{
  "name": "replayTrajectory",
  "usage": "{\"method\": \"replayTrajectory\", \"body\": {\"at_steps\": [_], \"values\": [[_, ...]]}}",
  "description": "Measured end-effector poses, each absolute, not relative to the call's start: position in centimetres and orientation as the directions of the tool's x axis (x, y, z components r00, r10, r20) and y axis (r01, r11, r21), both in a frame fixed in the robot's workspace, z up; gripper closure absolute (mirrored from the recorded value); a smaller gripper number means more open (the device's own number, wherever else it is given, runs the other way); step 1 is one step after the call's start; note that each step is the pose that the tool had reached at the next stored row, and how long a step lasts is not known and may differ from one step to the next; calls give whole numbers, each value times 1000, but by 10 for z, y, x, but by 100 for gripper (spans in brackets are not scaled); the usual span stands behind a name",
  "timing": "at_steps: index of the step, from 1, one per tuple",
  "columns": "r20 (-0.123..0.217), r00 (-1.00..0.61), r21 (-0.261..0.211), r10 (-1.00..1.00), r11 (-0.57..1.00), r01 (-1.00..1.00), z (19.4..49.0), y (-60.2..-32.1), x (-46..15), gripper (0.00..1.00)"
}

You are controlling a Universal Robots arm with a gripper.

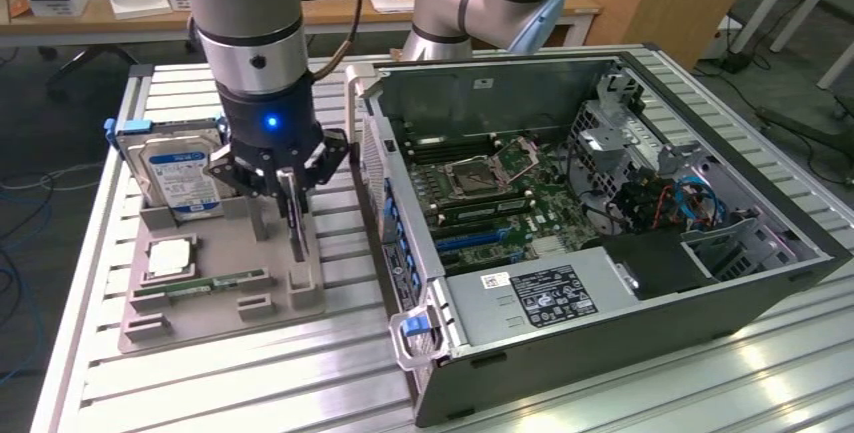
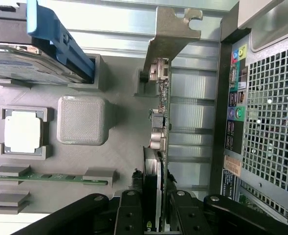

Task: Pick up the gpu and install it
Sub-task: 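Pick up the gpu and move the gpu toward the slot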

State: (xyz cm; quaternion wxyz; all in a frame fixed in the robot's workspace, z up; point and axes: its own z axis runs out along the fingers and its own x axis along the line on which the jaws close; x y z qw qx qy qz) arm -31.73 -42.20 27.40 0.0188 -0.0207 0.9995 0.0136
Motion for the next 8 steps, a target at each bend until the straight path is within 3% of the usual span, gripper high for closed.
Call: {"method": "replayTrajectory", "body": {"at_steps": [8], "values": [[-44,-998,26,-41,999,-42,283,-422,-317,73]]}}
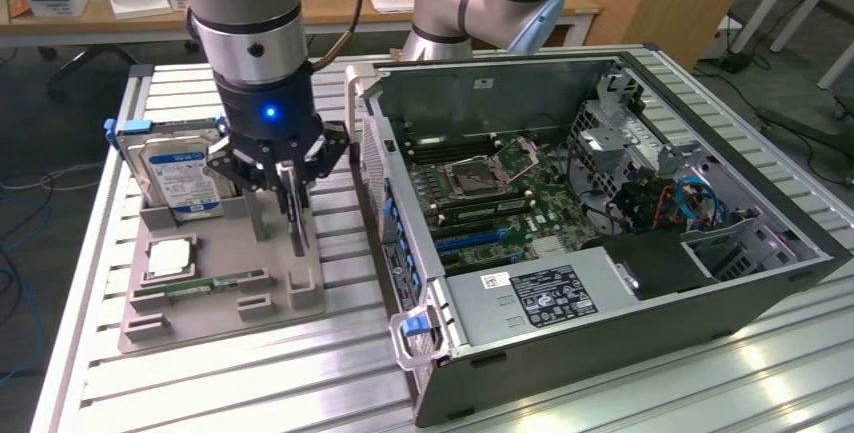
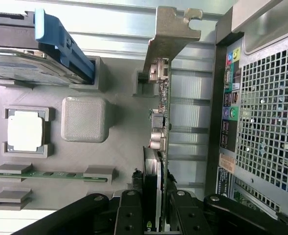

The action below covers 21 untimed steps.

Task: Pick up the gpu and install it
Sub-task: 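Pick up the gpu and move the gpu toward the slot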

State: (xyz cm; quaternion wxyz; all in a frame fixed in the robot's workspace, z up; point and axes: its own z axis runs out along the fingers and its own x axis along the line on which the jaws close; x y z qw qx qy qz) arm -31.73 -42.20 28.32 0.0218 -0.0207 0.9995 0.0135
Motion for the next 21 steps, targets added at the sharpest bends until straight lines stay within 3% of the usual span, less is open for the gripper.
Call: {"method": "replayTrajectory", "body": {"at_steps": [21], "values": [[-41,-998,28,-41,999,-42,308,-422,-317,73]]}}
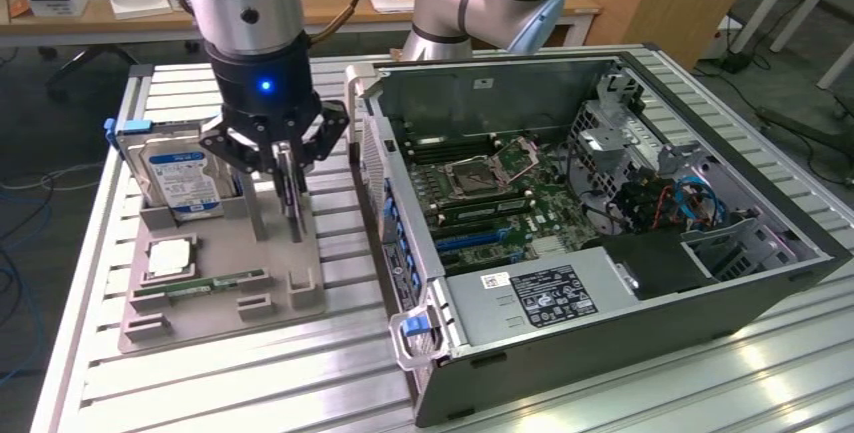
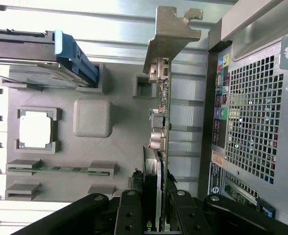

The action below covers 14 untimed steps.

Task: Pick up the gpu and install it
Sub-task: 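Pick up the gpu and move the gpu toward the slot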

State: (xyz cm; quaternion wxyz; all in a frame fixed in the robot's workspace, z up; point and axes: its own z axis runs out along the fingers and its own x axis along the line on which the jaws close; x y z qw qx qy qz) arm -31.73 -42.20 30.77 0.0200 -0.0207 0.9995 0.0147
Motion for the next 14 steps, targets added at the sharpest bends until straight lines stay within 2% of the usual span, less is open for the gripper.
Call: {"method": "replayTrajectory", "body": {"at_steps": [5,14], "values": [[-18,-999,29,-41,999,-41,310,-422,-317,73],[-17,-999,31,-41,999,-41,329,-422,-317,73]]}}
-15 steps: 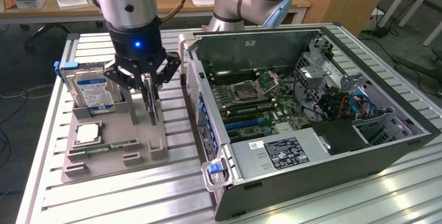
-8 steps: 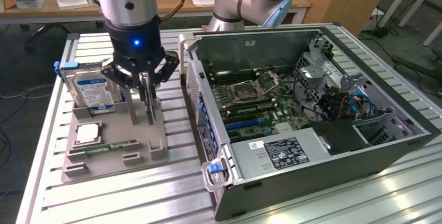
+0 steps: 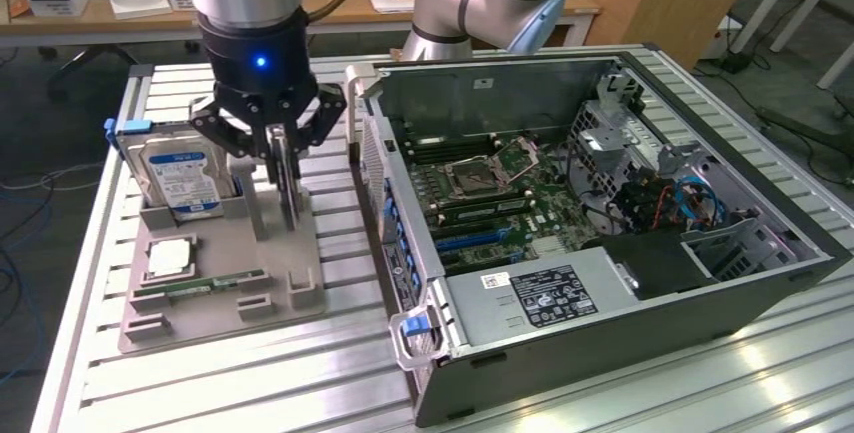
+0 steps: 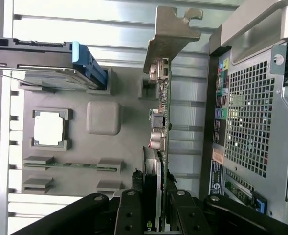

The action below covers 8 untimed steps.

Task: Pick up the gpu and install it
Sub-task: 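Pick up the gpu and move the gpu toward the slot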

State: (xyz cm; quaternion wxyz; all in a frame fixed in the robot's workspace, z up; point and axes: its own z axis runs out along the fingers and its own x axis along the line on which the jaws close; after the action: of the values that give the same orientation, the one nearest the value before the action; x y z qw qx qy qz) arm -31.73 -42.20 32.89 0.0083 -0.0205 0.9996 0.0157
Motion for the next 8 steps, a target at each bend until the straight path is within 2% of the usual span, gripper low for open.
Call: {"method": "replayTrajectory", "body": {"at_steps": [8], "values": [[-17,-999,35,-41,999,-41,345,-422,-317,73]]}}
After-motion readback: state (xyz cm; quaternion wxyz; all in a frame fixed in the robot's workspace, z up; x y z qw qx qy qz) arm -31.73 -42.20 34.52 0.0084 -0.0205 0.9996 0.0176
